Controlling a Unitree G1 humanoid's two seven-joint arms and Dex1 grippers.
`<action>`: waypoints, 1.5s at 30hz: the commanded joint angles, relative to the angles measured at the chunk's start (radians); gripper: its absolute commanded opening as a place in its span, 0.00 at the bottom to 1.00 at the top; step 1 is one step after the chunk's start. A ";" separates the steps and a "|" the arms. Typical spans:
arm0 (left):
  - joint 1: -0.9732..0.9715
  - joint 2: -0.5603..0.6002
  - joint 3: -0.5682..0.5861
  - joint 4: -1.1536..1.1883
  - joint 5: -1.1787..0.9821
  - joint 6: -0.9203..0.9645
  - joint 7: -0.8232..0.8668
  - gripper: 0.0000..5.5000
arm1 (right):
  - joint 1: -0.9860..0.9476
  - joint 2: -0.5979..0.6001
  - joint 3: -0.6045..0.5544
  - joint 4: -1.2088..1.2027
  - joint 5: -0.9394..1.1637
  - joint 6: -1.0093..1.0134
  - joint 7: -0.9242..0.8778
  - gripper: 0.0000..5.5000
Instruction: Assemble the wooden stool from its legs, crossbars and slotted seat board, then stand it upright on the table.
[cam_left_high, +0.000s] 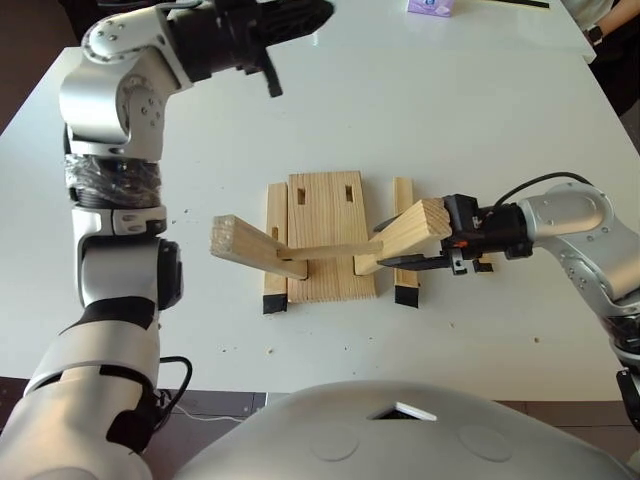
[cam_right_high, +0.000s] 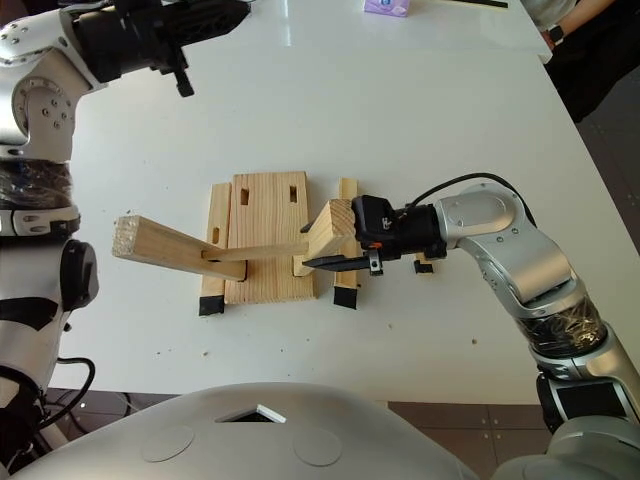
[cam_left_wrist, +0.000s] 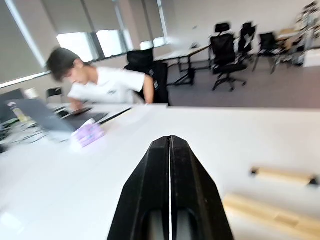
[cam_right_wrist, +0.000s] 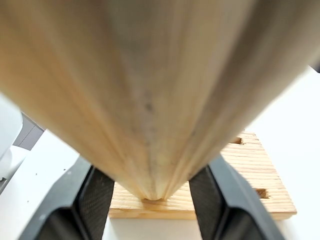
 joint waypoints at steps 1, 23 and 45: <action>0.196 0.047 -0.020 -0.104 0.139 -0.114 0.107 0.00 | 0.078 -0.058 0.022 -0.007 -0.046 0.051 0.016 0.37; 0.793 -0.018 0.128 -0.462 0.162 -0.040 0.457 0.00 | 0.178 -0.106 -0.079 -0.040 -0.024 0.068 -0.035 0.37; 0.579 -0.187 -0.004 -0.468 0.223 0.110 0.681 0.00 | 0.026 0.012 0.058 0.089 -0.169 0.132 -0.185 0.60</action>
